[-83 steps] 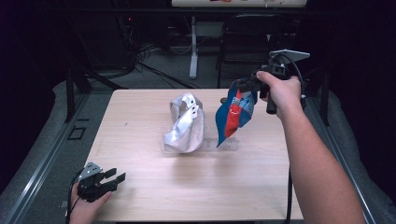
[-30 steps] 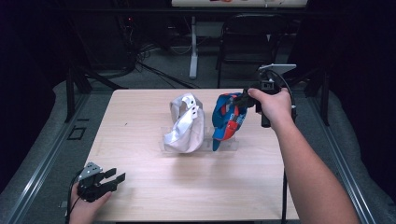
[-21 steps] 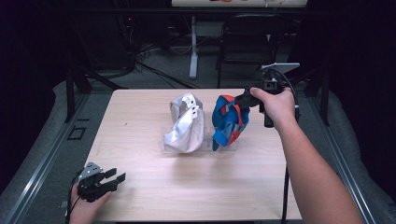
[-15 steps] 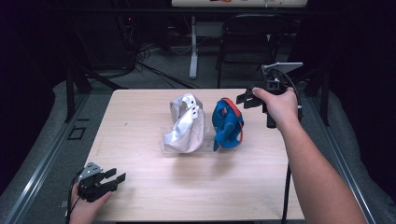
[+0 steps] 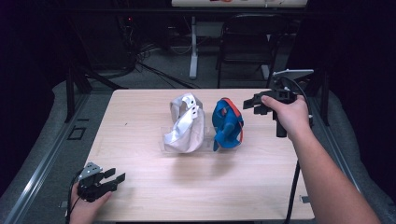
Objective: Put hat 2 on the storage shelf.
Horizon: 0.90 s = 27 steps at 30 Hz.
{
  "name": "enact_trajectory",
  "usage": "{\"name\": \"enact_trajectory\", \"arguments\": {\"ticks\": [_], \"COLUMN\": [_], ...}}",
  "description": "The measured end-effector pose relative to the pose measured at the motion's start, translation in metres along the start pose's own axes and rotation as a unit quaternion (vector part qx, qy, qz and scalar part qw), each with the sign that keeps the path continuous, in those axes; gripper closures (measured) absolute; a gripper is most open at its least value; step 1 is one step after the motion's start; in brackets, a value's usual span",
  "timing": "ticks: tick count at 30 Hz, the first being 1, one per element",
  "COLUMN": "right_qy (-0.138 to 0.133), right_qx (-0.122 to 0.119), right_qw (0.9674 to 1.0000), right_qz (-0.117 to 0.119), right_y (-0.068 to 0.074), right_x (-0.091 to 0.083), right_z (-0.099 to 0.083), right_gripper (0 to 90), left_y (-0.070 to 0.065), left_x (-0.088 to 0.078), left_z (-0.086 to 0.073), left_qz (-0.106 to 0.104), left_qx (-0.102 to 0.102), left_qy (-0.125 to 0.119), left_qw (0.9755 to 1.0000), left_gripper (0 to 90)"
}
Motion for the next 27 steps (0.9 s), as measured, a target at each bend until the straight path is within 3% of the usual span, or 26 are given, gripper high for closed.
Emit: {"name": "enact_trajectory", "arguments": {"ticks": [6,14,16,20,22,27], "right_qy": [-0.016,-0.039,-0.046,-0.050,-0.061,-0.082], "right_qx": [-0.023,-0.040,-0.041,-0.060,-0.064,-0.086], "right_qw": [0.9994,0.9982,0.9980,0.9969,0.9961,0.9929], "right_qz": [-0.021,-0.023,-0.015,-0.013,-0.001,-0.001], "right_y": [-0.017,-0.032,-0.035,-0.035,-0.032,-0.030], "right_x": [-0.004,-0.009,-0.011,-0.012,-0.012,-0.013], "right_z": [-0.014,-0.033,-0.040,-0.051,-0.056,-0.070], "right_gripper": [41.8,41.7,41.7,41.8,41.8,41.7], "left_y": [0.000,0.000,0.000,0.001,0.001,0.002], "left_x": [0.001,0.002,0.002,0.002,0.003,0.002], "left_z": [0.000,-0.001,-0.001,-0.001,-0.001,-0.002], "left_qz": [0.002,0.002,0.002,0.001,0.002,0.002], "left_qx": [-0.002,-0.004,-0.005,-0.005,-0.005,-0.008], "left_qy": [-0.003,-0.001,-0.001,0.001,0.002,0.005], "left_qw": [1.0000,1.0000,1.0000,1.0000,1.0000,1.0000], "left_gripper": [47.4,47.4,47.4,47.4,47.4,47.4]}}
Point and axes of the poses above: each handheld gripper's, and its own axes: x roughly forward along the jaws, z roughly out of its top, y roughly to its left, the point moved 8 cm from there along x, roughly forward along the jaws, and after that the axes turned 1 degree about -z, right-handed, at the moved point
